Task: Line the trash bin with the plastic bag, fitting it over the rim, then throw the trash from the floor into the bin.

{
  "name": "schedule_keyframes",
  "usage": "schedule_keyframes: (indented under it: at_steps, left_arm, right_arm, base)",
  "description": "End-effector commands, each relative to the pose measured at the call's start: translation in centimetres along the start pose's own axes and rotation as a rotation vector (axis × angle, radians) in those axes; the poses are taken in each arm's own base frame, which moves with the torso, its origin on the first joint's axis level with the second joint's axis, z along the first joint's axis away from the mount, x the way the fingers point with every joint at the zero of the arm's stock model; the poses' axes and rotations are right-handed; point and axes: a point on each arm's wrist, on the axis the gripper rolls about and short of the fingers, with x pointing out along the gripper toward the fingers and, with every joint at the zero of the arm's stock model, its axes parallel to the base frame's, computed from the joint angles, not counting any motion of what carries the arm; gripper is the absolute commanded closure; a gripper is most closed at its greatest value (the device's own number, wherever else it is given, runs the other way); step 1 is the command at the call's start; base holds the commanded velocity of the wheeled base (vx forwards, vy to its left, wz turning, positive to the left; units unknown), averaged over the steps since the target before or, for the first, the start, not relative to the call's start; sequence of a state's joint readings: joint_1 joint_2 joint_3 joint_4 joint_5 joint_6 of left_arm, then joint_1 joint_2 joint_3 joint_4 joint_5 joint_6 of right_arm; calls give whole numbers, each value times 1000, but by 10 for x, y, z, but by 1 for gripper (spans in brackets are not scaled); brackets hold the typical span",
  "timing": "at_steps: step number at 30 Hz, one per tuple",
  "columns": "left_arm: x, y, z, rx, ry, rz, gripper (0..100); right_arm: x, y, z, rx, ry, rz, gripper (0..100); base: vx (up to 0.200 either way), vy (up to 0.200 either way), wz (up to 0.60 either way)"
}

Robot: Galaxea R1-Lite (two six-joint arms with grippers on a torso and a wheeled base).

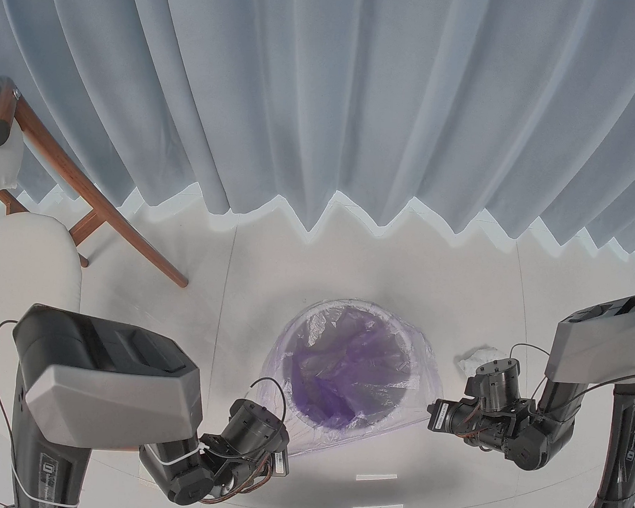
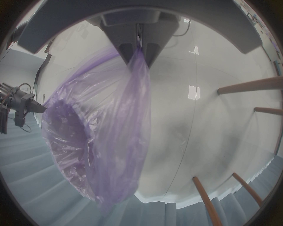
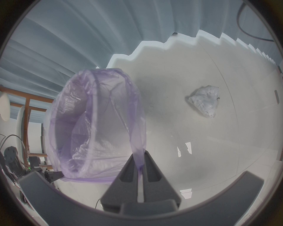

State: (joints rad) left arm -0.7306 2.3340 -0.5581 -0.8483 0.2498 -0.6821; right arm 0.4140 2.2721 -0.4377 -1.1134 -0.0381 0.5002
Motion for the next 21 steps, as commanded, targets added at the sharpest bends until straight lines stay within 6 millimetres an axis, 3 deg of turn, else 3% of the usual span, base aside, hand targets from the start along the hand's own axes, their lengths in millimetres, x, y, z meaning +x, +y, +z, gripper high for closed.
schedule_keyframes:
  at_steps: [1, 11, 20, 21]
  left_arm:
    - [17, 4, -1, 16, 8, 26, 100]
    - [39, 0, 19, 114, -54, 47, 100]
    - [39, 4, 15, 159, -50, 75, 100]
    - [38, 3, 15, 159, -54, 71, 100]
  right_arm:
    - [20, -4, -8, -8, 18, -27, 100]
    - [70, 2, 4, -58, -55, -38, 100]
    - [75, 4, 8, -55, -53, -53, 100]
    - [72, 4, 7, -54, -50, -54, 0]
  base:
    - [0, 0, 0]
    - [0, 0, 0]
    - [0, 0, 0]
    - [0, 0, 0]
